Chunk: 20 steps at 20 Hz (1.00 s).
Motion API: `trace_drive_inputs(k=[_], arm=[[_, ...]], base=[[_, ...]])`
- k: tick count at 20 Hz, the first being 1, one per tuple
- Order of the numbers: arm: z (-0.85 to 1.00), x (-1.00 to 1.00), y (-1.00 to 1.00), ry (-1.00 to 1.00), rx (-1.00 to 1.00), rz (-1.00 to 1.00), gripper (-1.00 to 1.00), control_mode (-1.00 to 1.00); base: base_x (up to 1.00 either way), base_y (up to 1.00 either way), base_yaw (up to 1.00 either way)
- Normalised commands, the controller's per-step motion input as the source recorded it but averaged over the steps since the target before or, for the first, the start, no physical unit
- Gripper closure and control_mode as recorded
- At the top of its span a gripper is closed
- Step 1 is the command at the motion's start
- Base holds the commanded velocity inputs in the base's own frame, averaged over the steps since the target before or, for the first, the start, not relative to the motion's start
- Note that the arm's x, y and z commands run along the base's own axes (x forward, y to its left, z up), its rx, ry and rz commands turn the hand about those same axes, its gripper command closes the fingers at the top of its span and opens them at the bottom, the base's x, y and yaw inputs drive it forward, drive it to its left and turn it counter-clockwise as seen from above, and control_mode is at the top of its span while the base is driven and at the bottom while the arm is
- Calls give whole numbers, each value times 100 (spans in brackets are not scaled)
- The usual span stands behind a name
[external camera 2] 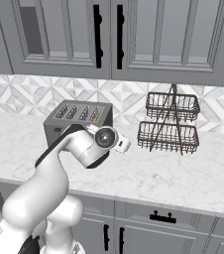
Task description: Start the toaster. Once the lever pops up, take the bread to the plate on the dining counter.
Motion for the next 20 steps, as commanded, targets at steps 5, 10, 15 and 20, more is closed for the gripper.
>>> trace_drive_inputs(k=[5,10,15,20], arm=[[0,0,0,0,0,0,-100,-100],[0,0,0,0,0,0,-100,-100],[0,0,0,0,0,0,-100,-100],[0,0,0,0,0,0,-100,-100]], base=[[0,0,0],[0,0,0],[0,0,0],[0,0,0]])
